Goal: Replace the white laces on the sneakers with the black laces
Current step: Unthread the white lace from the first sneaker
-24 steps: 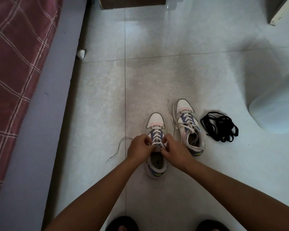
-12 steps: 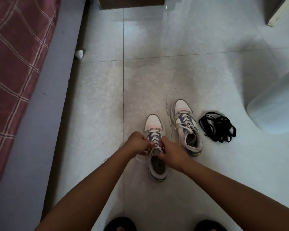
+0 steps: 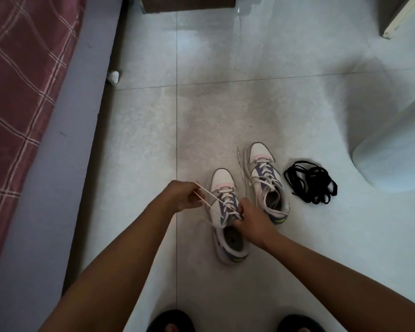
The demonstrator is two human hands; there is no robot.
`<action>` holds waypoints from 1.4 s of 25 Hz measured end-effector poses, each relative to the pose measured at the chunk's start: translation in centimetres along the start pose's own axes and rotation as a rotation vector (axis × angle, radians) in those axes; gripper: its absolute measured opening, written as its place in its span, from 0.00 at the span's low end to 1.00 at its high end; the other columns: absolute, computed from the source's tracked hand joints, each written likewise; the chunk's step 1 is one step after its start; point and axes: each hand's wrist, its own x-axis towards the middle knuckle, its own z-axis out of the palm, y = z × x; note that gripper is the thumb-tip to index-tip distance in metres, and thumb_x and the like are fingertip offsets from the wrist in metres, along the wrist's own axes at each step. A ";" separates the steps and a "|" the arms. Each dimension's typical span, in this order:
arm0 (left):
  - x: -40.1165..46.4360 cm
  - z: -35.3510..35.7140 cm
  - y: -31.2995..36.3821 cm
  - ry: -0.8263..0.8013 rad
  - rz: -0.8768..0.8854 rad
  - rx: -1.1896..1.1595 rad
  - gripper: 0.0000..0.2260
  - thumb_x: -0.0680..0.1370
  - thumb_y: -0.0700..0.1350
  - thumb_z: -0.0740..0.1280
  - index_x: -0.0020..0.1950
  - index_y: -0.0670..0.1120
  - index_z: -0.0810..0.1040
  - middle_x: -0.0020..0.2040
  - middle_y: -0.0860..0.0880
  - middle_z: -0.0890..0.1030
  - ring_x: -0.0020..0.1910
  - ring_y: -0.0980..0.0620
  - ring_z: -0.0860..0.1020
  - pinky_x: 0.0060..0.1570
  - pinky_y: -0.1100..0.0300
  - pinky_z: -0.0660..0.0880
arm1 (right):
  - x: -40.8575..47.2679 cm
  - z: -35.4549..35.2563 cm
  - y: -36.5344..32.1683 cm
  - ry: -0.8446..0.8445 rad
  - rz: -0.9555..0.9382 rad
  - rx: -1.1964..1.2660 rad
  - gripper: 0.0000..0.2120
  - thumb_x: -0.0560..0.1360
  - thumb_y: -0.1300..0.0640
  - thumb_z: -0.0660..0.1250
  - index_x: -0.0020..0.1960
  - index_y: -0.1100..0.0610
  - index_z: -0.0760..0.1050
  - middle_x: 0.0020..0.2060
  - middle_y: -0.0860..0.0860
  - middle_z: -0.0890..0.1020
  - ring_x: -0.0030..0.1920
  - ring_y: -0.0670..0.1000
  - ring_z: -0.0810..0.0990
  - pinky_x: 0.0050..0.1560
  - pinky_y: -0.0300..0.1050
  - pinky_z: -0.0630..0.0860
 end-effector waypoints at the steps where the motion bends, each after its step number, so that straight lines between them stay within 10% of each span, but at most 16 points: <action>1: -0.1 -0.5 0.1 -0.039 -0.013 -0.106 0.07 0.79 0.36 0.62 0.41 0.38 0.75 0.25 0.45 0.74 0.23 0.50 0.75 0.32 0.56 0.78 | -0.1 -0.1 0.2 0.014 0.008 0.031 0.14 0.72 0.54 0.66 0.39 0.48 0.59 0.32 0.46 0.69 0.38 0.52 0.70 0.38 0.43 0.64; 6: 1.3 -5.4 -0.1 0.424 0.712 1.388 0.12 0.82 0.48 0.58 0.51 0.40 0.74 0.46 0.42 0.80 0.44 0.41 0.79 0.40 0.54 0.72 | 0.0 0.0 0.2 0.036 0.022 0.075 0.15 0.71 0.54 0.67 0.37 0.49 0.59 0.31 0.46 0.68 0.37 0.52 0.70 0.37 0.44 0.64; 9: 2.0 -6.8 1.8 0.628 0.568 0.916 0.10 0.81 0.45 0.60 0.54 0.39 0.74 0.46 0.40 0.79 0.48 0.39 0.78 0.44 0.51 0.73 | 0.1 -0.1 0.2 0.028 0.009 0.016 0.12 0.72 0.54 0.66 0.43 0.53 0.61 0.36 0.50 0.71 0.39 0.54 0.72 0.40 0.47 0.67; 12: 2.2 -8.3 3.6 0.424 0.199 -0.215 0.06 0.81 0.39 0.61 0.50 0.38 0.76 0.36 0.42 0.72 0.33 0.46 0.73 0.40 0.52 0.80 | -0.1 -0.8 0.7 0.030 -0.019 -0.021 0.11 0.74 0.53 0.64 0.49 0.53 0.62 0.43 0.53 0.74 0.46 0.56 0.75 0.44 0.47 0.69; 13: 1.9 -8.4 3.5 0.349 0.120 -0.243 0.06 0.80 0.39 0.61 0.52 0.39 0.75 0.36 0.43 0.72 0.31 0.48 0.70 0.32 0.56 0.78 | -0.2 -0.9 0.9 0.027 -0.036 -0.042 0.11 0.74 0.52 0.64 0.50 0.53 0.62 0.45 0.55 0.76 0.48 0.57 0.76 0.45 0.48 0.70; 18: -0.6 -3.3 -2.0 0.141 0.319 1.159 0.30 0.76 0.49 0.67 0.74 0.46 0.58 0.69 0.39 0.64 0.66 0.39 0.68 0.63 0.47 0.69 | -0.2 -0.7 0.5 0.059 -0.066 -0.174 0.07 0.77 0.50 0.60 0.48 0.53 0.65 0.41 0.53 0.77 0.43 0.56 0.77 0.41 0.46 0.70; 21: -3.1 2.1 -6.2 -0.184 0.487 1.121 0.22 0.76 0.54 0.66 0.66 0.46 0.68 0.61 0.45 0.73 0.57 0.45 0.75 0.56 0.52 0.73 | 0.8 -1.5 0.2 -0.011 0.026 0.073 0.10 0.76 0.55 0.64 0.38 0.54 0.67 0.33 0.50 0.73 0.38 0.52 0.72 0.40 0.45 0.68; 25: -3.2 4.2 -8.2 0.046 0.512 1.509 0.15 0.81 0.49 0.56 0.65 0.42 0.64 0.58 0.44 0.76 0.53 0.43 0.78 0.43 0.56 0.70 | 1.3 -2.4 -0.4 -0.172 0.011 0.248 0.13 0.77 0.56 0.65 0.35 0.56 0.67 0.33 0.53 0.74 0.35 0.49 0.71 0.40 0.45 0.69; 28: -2.5 2.5 -7.8 0.123 0.589 1.723 0.21 0.81 0.45 0.56 0.73 0.41 0.56 0.59 0.44 0.76 0.50 0.44 0.80 0.40 0.57 0.69 | 2.0 -3.6 -0.8 -0.269 -0.180 -0.190 0.04 0.78 0.59 0.61 0.44 0.54 0.68 0.43 0.55 0.76 0.44 0.53 0.75 0.43 0.45 0.69; 32: -2.0 1.0 -8.1 0.130 0.599 1.725 0.25 0.80 0.45 0.60 0.74 0.43 0.54 0.58 0.44 0.77 0.49 0.45 0.80 0.44 0.56 0.74 | 1.8 -2.4 -1.7 0.293 -0.563 -0.949 0.12 0.65 0.57 0.68 0.49 0.56 0.78 0.40 0.54 0.81 0.39 0.54 0.80 0.36 0.47 0.75; 35: -1.6 0.5 -8.3 0.129 0.581 1.683 0.22 0.81 0.45 0.59 0.73 0.43 0.57 0.57 0.44 0.77 0.49 0.45 0.80 0.45 0.56 0.74 | 1.4 -0.8 -2.2 0.072 -0.093 -0.331 0.05 0.73 0.53 0.63 0.45 0.55 0.74 0.42 0.57 0.78 0.45 0.56 0.78 0.45 0.46 0.72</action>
